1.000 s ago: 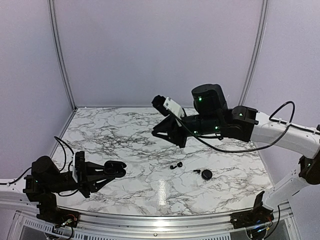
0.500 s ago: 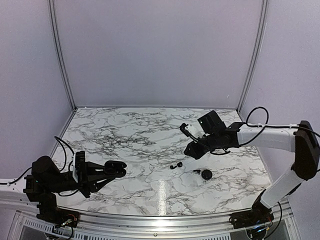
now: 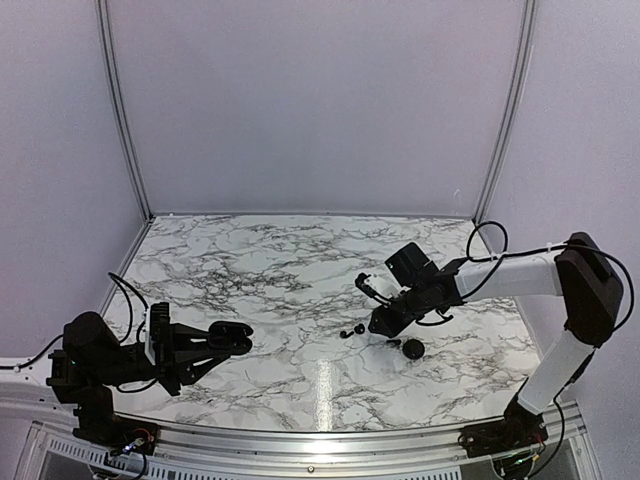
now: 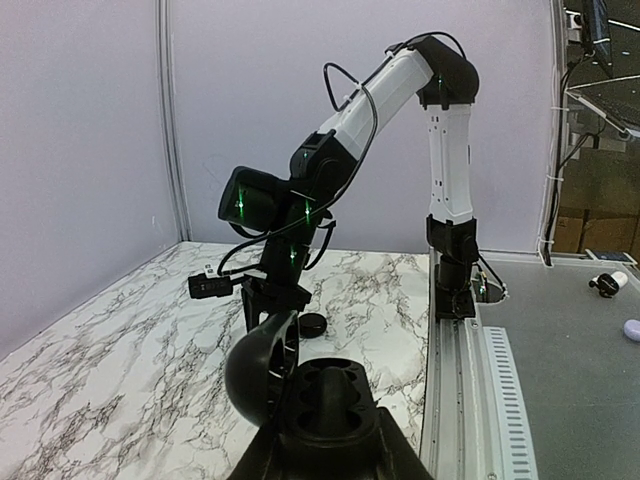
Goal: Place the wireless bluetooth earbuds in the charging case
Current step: Pick up the right earbud from the center of the board.
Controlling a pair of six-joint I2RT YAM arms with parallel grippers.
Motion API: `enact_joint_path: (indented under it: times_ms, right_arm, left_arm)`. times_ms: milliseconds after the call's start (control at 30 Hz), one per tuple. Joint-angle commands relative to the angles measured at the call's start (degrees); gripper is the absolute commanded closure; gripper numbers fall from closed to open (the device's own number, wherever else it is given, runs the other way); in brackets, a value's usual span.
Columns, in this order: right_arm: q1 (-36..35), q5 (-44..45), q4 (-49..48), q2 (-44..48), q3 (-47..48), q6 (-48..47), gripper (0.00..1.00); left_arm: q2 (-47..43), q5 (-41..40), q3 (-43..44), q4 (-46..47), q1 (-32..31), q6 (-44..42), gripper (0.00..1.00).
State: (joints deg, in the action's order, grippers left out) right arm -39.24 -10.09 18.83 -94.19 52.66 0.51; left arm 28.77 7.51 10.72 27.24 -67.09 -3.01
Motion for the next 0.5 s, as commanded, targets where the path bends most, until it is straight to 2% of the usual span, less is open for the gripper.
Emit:
enact_joint_path:
  times_ms: [0,133,333,467]
  right_arm:
    - [0.23,-1.05,-1.18,-1.01,2.69,-3.14,0.82]
    - [0.16,-0.6,-1.25,-2.43,3.59,-3.84,0.81]
    - [-0.29,0.38,-1.43,-4.44,5.08,-4.35,0.6]
    - [-0.45,2.34,-0.77,-5.4,6.02,-4.96,0.54]
  left_arm:
    - [-1.5,0.89,-0.91,3.45,-0.21,-0.47,1.0]
    - [-0.98,0.92,-0.9,3.49,-0.22,-0.43,1.0]
    - [-0.44,0.97,-0.44,3.46,-0.23,-0.53,1.0]
    - [-0.58,0.67,-0.55,3.41,-0.19,-0.64,1.0]
